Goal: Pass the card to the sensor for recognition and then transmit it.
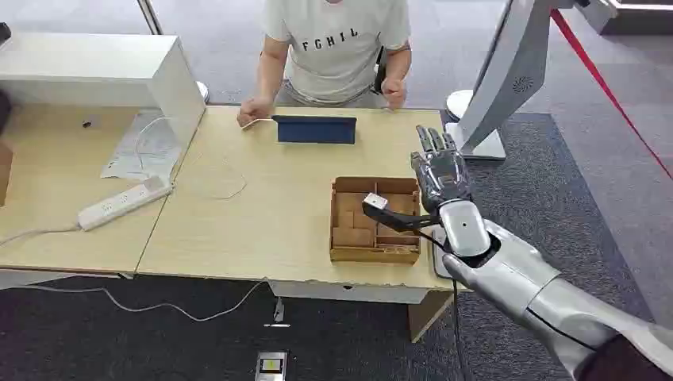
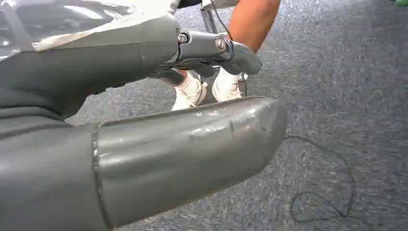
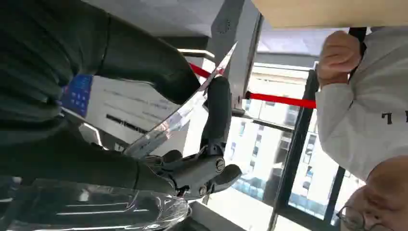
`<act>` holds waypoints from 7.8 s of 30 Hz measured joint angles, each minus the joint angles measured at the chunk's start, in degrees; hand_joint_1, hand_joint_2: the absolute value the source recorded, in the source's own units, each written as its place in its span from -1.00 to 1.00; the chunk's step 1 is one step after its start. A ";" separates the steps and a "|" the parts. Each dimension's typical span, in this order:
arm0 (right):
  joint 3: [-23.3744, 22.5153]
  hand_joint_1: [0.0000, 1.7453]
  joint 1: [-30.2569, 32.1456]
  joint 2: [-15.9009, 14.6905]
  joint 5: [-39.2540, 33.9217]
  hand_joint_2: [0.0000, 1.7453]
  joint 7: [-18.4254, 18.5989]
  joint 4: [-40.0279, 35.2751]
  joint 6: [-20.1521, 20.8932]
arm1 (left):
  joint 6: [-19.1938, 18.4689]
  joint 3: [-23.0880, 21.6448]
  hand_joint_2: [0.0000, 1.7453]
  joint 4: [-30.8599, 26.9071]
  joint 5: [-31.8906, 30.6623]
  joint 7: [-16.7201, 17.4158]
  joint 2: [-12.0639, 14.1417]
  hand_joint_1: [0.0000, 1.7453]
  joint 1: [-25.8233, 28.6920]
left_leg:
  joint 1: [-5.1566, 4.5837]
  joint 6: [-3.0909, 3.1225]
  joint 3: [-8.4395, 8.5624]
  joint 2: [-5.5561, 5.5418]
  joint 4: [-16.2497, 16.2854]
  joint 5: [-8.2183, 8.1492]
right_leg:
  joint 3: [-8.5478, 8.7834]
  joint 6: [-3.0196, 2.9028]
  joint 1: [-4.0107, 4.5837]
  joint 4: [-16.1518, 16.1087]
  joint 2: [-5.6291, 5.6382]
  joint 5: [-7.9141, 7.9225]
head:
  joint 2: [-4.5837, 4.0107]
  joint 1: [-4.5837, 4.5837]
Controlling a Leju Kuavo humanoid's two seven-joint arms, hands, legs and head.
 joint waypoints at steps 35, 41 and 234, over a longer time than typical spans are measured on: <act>-6.21 1.00 14.98 -20.98 -7.89 1.00 9.79 -16.39 -5.38 | 0.00 -0.89 -1.00 -0.61 21.31 -13.33 -0.31 -1.00 -0.68 | 0.00 0.00 0.05 0.07 0.07 -0.01 | 0.00 -0.06 0.01 -0.05 0.05 0.05 | 0.00 -0.02; -6.62 1.00 16.42 -22.19 -6.33 1.00 8.72 -21.31 -4.85 | 0.00 -1.33 -1.00 -0.61 18.82 -13.36 -0.33 -1.00 -0.82 | 0.02 0.00 0.06 0.10 0.07 -0.01 | 0.01 -0.08 0.03 -0.05 0.05 0.06 | 0.00 -0.02; -7.66 -1.00 13.65 -30.12 -12.90 -1.00 9.86 -29.22 -6.03 | -16.52 -54.93 -1.00 -7.61 73.95 -13.40 2.40 -1.00 6.24 | 0.06 -0.07 0.03 0.11 0.09 0.04 | 0.00 -0.15 0.07 -0.03 0.15 0.13 | 0.00 0.00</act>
